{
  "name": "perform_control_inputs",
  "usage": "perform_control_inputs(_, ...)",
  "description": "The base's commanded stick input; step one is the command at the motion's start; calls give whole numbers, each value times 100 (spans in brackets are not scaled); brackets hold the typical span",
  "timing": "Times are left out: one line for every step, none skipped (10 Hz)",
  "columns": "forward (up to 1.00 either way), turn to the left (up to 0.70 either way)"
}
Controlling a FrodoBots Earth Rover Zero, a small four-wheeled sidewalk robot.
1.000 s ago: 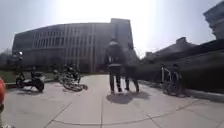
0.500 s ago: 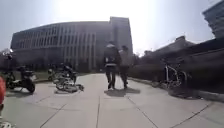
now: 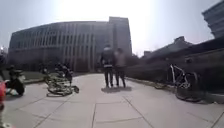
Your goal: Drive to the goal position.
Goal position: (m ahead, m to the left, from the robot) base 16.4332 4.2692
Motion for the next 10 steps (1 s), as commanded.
perform_control_inputs(70, -1)
perform_control_inputs(70, -1)
perform_control_inputs(70, -1)
perform_control_inputs(70, -1)
perform_control_inputs(70, -1)
perform_control_inputs(70, -1)
perform_control_inputs(70, -1)
perform_control_inputs(70, -1)
perform_control_inputs(70, -1)
perform_control_inputs(70, -1)
